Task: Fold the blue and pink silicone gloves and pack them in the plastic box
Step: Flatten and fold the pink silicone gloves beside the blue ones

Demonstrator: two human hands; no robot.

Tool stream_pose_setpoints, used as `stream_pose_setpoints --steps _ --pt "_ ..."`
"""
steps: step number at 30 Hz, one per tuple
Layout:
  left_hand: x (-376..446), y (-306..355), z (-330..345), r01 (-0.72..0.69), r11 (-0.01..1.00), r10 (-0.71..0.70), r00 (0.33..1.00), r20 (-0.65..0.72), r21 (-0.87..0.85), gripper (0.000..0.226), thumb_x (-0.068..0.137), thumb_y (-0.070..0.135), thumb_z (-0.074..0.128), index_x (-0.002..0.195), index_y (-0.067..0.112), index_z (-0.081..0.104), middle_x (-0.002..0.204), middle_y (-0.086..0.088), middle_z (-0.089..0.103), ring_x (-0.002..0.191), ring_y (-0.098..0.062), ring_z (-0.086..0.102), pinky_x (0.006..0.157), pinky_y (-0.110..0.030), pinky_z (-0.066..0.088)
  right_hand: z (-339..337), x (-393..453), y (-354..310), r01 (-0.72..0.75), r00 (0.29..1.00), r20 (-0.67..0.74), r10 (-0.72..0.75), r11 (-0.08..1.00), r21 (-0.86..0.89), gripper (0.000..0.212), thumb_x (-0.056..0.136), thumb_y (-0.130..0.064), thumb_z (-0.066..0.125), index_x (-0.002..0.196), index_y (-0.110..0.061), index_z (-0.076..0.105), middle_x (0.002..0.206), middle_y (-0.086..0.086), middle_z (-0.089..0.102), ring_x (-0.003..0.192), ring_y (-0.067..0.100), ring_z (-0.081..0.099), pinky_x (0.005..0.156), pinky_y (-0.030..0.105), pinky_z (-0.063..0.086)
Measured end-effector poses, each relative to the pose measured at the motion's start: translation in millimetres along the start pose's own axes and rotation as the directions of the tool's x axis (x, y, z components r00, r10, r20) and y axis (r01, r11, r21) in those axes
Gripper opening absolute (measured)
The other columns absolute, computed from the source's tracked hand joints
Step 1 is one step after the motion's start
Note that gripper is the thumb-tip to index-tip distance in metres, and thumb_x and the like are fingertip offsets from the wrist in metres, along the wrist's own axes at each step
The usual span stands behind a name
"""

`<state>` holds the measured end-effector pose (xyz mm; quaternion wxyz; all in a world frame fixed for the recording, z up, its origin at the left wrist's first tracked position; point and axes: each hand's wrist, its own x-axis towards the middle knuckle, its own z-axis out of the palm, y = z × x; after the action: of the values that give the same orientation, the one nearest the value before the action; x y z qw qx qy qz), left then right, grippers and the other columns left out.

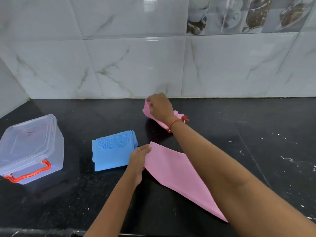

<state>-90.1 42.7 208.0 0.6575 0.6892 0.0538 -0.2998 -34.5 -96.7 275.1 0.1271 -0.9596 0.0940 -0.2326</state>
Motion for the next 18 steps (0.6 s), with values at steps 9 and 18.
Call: stream_pose_setpoints --steps 9,18 --pt "-24 7 9 -0.267 0.957 0.263 0.963 0.053 0.115 0.070 0.090 0.042 0.053 0.149 0.025 0.020 0.151 0.003 0.031 0.137 -0.020 0.033 0.111 -0.037 0.026 -111 2 -19 0.258 0.868 -0.468 -0.169 0.957 0.132 0.026 0.082 -0.002 0.043 0.091 0.004 0.066 0.089 0.021 0.067 0.083 0.034 0.062 0.072 0.038 0.047" --pt "-42 18 6 -0.239 0.948 0.293 0.913 0.283 -0.209 0.057 0.091 0.043 0.041 0.137 0.009 0.042 0.119 -0.003 0.058 0.113 -0.023 0.055 0.095 -0.037 0.045 -187 -14 -41 0.344 0.680 -0.662 -0.314 0.935 -0.089 0.029 0.084 -0.004 0.039 0.087 0.000 0.068 0.084 0.016 0.066 0.078 0.033 0.057 0.066 0.027 0.032"
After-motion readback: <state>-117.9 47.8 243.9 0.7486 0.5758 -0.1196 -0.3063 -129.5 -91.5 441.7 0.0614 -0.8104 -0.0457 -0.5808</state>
